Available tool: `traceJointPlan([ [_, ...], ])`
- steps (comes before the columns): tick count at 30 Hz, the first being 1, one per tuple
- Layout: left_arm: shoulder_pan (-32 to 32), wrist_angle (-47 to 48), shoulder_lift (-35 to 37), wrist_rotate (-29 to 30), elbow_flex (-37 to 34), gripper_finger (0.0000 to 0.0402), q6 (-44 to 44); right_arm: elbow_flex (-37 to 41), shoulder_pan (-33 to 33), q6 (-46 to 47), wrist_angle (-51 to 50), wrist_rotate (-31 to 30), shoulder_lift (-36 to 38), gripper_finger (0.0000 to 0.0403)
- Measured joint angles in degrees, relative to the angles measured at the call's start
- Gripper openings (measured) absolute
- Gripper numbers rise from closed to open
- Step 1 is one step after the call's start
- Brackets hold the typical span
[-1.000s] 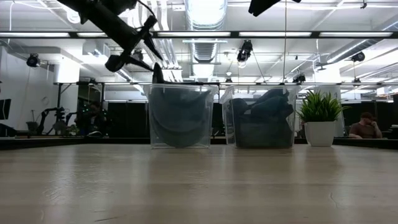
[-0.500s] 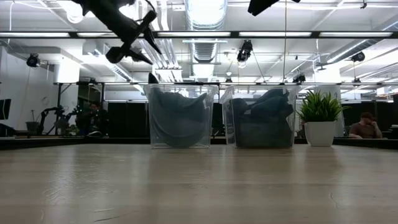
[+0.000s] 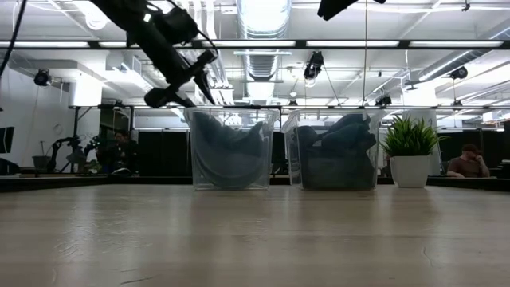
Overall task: Pick & Place hat
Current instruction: Put the gray cap into the left transparent bin
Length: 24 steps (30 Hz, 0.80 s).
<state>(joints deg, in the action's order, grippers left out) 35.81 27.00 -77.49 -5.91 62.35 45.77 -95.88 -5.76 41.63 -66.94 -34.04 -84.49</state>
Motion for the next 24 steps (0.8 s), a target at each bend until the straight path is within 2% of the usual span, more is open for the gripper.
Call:
traceJointPlan([
  [11,0.1,4.37,-5.72,-0.83,4.15,0.0184,-2.48,0.13,0.0,0.7,-0.02,0.0,0.0,0.008],
  [17,0.2,5.78,-7.42,-0.76,4.48,0.0184,-2.57,0.31,0.0,0.84,-0.03,0.0,0.0,0.0072],
  [24,0.17,6.26,-3.1,-0.59,9.69,0.0184,-4.53,0.31,0.0,0.49,-0.05,-0.01,0.0,0.007],
])
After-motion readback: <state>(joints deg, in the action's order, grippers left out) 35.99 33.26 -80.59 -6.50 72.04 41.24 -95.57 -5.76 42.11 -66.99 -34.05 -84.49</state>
